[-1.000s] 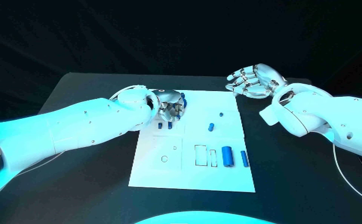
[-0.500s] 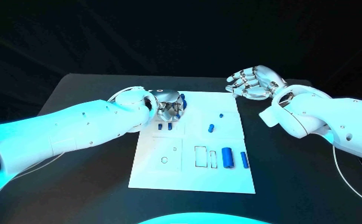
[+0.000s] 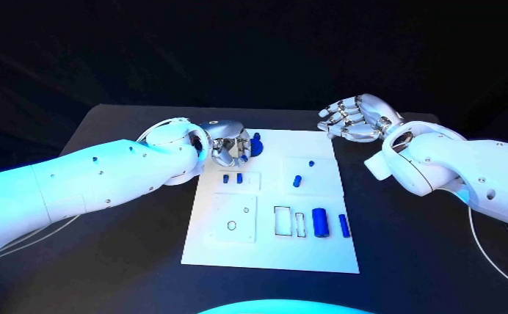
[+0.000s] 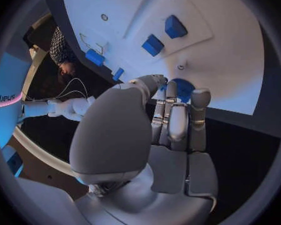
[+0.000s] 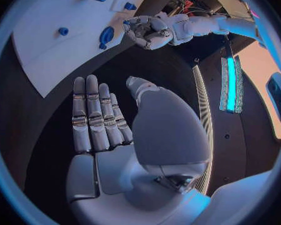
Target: Assemble the parts on the task board
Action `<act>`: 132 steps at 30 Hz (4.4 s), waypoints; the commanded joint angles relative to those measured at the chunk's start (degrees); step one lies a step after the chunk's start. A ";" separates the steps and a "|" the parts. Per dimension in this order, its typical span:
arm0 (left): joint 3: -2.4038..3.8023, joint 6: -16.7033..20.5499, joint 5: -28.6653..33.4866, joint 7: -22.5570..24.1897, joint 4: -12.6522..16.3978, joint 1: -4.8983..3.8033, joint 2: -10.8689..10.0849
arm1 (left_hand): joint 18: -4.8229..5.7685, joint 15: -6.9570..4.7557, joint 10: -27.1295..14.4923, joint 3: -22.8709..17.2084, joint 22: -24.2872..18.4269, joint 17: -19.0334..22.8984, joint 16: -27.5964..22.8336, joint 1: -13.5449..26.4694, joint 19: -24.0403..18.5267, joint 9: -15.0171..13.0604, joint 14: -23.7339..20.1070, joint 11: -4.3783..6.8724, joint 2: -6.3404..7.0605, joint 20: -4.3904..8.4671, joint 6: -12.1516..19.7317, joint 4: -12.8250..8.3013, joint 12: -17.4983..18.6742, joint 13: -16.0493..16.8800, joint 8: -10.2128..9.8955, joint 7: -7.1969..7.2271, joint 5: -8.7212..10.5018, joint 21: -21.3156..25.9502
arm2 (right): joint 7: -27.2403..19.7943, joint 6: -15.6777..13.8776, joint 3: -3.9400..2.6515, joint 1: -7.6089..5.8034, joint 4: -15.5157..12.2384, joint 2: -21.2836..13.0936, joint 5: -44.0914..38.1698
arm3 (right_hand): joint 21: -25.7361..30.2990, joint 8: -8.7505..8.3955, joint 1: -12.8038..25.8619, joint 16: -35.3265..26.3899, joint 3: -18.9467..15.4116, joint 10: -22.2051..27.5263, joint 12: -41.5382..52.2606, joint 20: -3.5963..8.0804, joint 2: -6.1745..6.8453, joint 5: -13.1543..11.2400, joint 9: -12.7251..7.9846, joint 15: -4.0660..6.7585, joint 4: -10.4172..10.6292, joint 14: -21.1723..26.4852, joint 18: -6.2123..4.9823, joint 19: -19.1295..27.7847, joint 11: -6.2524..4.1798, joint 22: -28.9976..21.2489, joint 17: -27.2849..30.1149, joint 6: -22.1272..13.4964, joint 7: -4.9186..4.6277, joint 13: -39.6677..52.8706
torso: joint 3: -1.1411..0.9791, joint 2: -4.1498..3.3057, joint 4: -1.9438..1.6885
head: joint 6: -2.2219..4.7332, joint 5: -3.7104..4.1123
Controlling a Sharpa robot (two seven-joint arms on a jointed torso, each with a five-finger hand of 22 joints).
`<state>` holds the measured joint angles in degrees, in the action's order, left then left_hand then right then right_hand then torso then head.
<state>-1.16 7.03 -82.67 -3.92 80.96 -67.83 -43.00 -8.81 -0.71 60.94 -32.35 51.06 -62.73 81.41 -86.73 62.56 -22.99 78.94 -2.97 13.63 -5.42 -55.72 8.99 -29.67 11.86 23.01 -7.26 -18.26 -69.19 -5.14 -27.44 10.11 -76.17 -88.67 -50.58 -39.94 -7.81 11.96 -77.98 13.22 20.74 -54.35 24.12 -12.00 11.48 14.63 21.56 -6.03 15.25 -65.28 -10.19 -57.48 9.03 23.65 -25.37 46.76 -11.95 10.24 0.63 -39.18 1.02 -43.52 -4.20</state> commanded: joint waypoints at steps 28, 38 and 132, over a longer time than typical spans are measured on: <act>0.01 -4.50 1.15 -1.44 -2.43 0.03 -0.12 | 0.33 0.12 0.77 0.33 -0.26 0.40 0.21 1.60 0.11 -0.05 0.35 -0.06 0.33 -0.15 -0.66 -0.23 1.16 -0.08 -0.88 0.18 -0.18 0.04 | -0.50 0.74 0.02 0.19 0.03 0.11 -0.10 | 0.52 -0.06 0.19 -0.62 0.16 0.04 -0.30 -0.26 0.59 -0.22 -0.11 0.01 -0.14 0.57 -0.18 0.24 0.30 -0.33 0.20 -0.58 -1.42 -0.41 | 0.06 -0.10 0.13 | -0.14 -0.48; -0.11 -5.86 1.17 -1.44 -2.66 0.04 0.18 | 0.30 0.13 0.90 0.50 -0.44 0.47 0.19 1.97 -0.05 -0.09 0.32 -0.05 0.40 -0.18 -0.74 -0.16 1.43 -0.09 -1.02 0.21 -0.03 0.19 | -0.50 0.69 0.02 0.20 0.06 0.10 -0.10 | 0.58 -0.05 0.20 -0.70 0.16 0.02 -0.30 -0.28 0.57 -0.22 -0.12 0.00 -0.15 0.60 -0.18 0.25 0.30 -0.41 0.23 -0.57 -1.42 -0.48 | 0.06 -0.13 0.10 | -0.22 -0.45; 0.12 -2.47 9.05 -1.03 -6.63 0.16 -1.50 | -1.06 1.18 -0.36 1.65 -7.69 7.73 -2.19 3.02 -4.72 3.09 -3.66 -1.37 1.38 -0.78 7.72 0.18 6.17 1.02 -9.00 -1.14 -0.09 5.51 | 3.57 10.11 0.02 0.44 1.79 -0.09 -16.79 | -8.29 0.80 -5.15 2.21 4.60 -6.63 -6.95 4.85 1.11 -0.26 -1.74 4.28 -10.10 -13.19 -0.08 -9.24 -2.73 2.48 -0.23 6.86 1.43 -6.70 | 0.03 -0.09 0.22 | 0.00 0.25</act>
<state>-1.09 2.46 -78.90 -6.37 74.42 -67.68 -44.39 -8.81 0.44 60.82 -30.66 43.91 -55.57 79.49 -83.37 58.29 -19.81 75.67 -4.32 15.04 -6.16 -47.74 9.40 -23.63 12.81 13.91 -8.39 -18.17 -64.03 -3.04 -21.88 10.13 -75.78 -86.91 -50.70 -49.03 -15.98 12.65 -82.80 15.35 25.33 -60.69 17.14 -7.10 12.82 14.63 19.79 -1.85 5.24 -78.17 -10.18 -66.31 6.50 26.10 -25.58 53.53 -10.59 3.55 0.70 -39.28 1.20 -43.58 -4.14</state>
